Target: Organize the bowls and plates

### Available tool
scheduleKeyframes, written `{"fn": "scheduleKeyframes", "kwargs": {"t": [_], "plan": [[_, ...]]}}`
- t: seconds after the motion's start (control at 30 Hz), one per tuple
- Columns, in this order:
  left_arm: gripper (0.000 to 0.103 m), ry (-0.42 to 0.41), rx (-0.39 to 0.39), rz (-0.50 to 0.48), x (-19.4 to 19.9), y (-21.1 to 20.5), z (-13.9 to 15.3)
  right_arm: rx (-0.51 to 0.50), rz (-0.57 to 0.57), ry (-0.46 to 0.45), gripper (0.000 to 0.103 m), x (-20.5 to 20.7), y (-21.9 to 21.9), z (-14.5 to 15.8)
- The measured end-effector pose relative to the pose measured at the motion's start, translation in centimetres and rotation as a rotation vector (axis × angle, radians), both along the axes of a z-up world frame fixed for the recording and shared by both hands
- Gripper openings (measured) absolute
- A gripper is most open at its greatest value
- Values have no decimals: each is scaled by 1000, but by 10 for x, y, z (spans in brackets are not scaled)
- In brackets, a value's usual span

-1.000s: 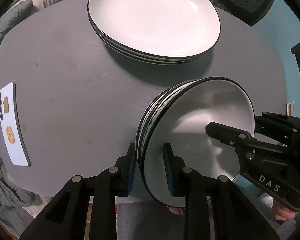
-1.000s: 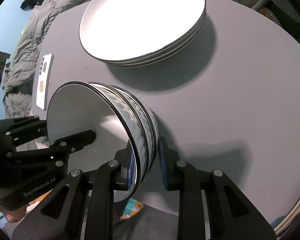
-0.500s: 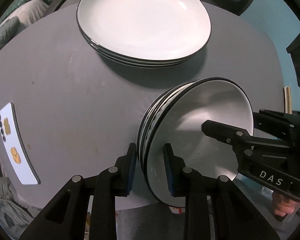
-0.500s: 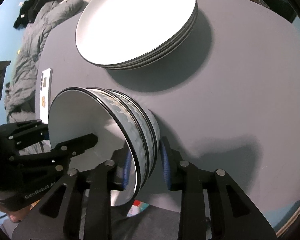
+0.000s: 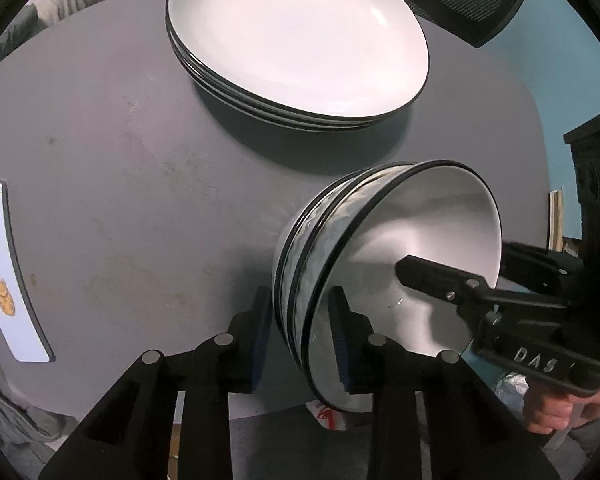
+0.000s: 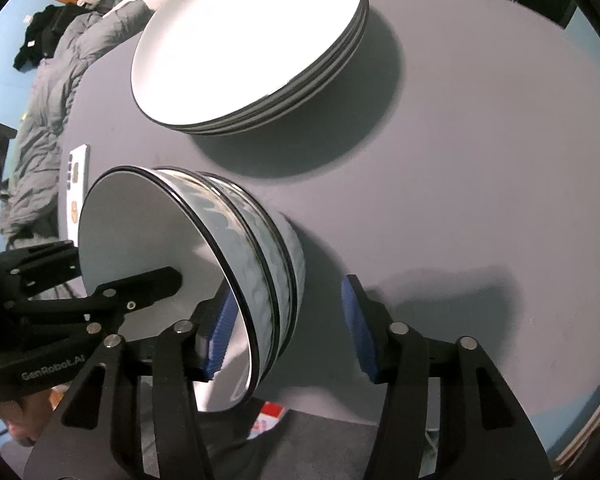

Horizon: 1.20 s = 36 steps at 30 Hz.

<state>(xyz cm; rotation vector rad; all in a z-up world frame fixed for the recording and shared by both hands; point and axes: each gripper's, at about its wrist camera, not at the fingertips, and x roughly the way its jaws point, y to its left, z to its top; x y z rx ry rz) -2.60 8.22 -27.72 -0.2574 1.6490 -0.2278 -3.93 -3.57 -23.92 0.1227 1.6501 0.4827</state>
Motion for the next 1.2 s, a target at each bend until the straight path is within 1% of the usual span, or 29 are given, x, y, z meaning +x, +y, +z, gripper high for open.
{"fn": "scheduleKeyframes", "kwargs": {"t": [0.03, 0.17, 0.23, 0.3, 0.33, 0.37, 0.47, 0.6, 0.7, 0.73, 0.93, 1.2], "plan": [[28, -5, 2, 5, -1, -3, 0, 28, -16, 19, 28, 0, -1, -1], [24, -7, 13, 29, -10, -8, 0, 32, -17, 15, 24, 0, -2, 1], [21, -13, 17, 24, -15, -10, 4, 29, -10, 9, 23, -2, -3, 3], [21, -17, 11, 28, -17, -15, 4, 19, 7, -1, 23, -2, 0, 5], [21, -17, 5, 37, -21, -11, 0, 20, 16, -4, 23, -3, 0, 6], [21, -19, 0, 42, -18, -9, 1, 24, 18, -5, 23, -3, -1, 7], [21, -21, -7, 46, -17, 13, 4, 40, 16, -3, 23, -3, -4, 6], [21, -19, 1, 45, -20, 17, 0, 36, 20, -1, 23, -1, 3, 4], [22, -15, -17, 50, -25, 23, -2, 35, 28, 1, 24, 0, 3, 4], [22, -13, -22, 48, -23, 31, 1, 35, 30, 0, 24, 0, 4, 4], [22, -20, -25, 23, -20, 33, 1, 34, 27, 15, 25, 0, 1, 0], [23, -10, -52, 55, -18, 38, -3, 24, 43, 3, 25, -1, 4, 0]]}}
